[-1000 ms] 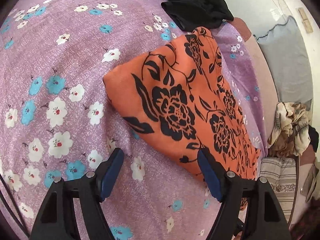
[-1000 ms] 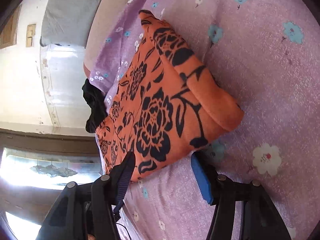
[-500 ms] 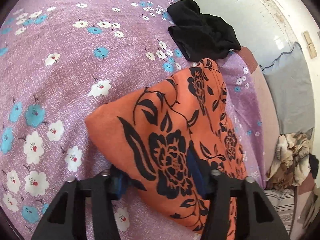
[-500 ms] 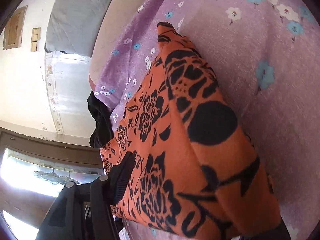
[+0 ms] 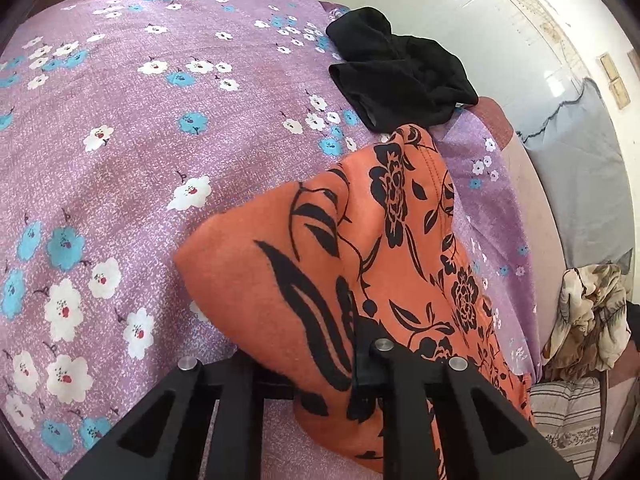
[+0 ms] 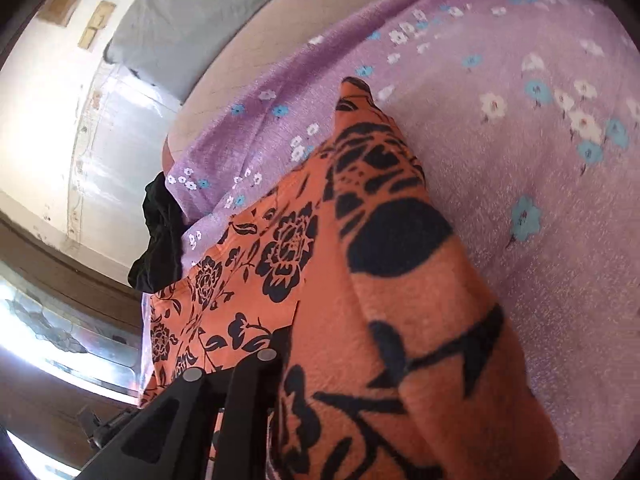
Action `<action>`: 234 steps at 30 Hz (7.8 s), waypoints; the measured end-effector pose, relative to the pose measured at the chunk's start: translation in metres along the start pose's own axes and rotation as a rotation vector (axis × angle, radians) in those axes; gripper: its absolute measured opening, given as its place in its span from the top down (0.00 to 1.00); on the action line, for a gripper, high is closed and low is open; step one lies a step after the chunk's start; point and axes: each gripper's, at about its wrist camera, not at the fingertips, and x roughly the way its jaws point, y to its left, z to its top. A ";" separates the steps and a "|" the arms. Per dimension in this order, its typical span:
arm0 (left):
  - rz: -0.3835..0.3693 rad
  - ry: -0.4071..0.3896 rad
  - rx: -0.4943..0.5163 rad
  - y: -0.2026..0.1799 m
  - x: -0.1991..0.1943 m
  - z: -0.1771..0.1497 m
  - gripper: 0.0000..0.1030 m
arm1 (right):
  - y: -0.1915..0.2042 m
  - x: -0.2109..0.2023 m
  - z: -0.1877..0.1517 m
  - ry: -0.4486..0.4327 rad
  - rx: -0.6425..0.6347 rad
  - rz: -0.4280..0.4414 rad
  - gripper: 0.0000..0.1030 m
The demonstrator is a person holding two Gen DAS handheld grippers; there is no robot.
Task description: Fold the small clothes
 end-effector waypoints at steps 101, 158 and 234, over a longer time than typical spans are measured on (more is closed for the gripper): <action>0.506 -0.050 0.482 -0.003 -0.056 -0.096 0.00 | -0.062 0.017 0.074 0.092 -0.027 -0.193 0.39; 0.359 0.159 0.578 -0.088 0.030 0.020 0.00 | 0.051 -0.027 -0.064 0.342 -0.252 0.092 0.38; 0.046 0.107 -0.062 0.061 -0.114 -0.083 0.16 | 0.051 -0.053 -0.098 0.284 -0.357 0.065 0.40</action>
